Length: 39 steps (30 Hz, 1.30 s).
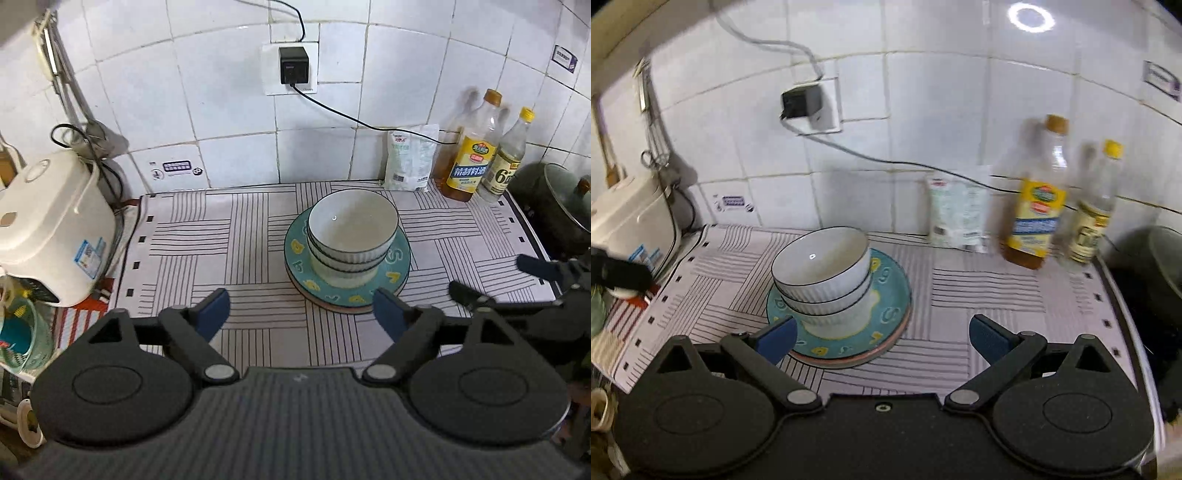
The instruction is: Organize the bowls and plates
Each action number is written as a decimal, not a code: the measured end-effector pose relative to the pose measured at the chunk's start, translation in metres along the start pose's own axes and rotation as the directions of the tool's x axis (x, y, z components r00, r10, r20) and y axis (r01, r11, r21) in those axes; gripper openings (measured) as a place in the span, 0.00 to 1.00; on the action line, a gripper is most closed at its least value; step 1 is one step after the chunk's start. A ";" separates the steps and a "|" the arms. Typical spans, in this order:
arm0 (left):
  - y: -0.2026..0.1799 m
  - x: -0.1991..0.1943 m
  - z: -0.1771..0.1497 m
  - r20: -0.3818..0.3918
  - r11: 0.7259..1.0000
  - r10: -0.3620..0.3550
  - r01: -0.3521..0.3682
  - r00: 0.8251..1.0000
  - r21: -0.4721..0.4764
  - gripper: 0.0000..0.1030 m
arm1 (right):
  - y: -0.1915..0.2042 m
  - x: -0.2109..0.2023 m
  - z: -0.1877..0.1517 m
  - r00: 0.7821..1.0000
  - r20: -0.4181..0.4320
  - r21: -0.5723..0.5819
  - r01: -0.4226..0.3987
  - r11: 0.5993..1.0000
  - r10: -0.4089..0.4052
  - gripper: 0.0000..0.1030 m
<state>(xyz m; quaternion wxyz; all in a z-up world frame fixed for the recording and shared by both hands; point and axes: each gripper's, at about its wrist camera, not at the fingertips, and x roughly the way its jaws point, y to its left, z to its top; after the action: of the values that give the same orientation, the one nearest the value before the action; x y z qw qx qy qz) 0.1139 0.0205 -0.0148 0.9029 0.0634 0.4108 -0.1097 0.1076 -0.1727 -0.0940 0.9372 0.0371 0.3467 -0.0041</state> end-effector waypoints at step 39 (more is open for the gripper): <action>-0.018 -0.083 -0.063 0.045 0.991 0.133 -0.132 0.990 -0.025 0.97 | 0.005 -0.157 -0.023 0.980 0.080 -0.013 0.181 0.983 -0.180 0.98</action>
<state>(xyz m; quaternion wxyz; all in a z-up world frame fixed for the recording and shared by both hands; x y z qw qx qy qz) 0.0101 0.0278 0.0065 0.9182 0.0779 0.3855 -0.0463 -0.0262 -0.1685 -0.0094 0.9462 -0.0041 0.3116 -0.0871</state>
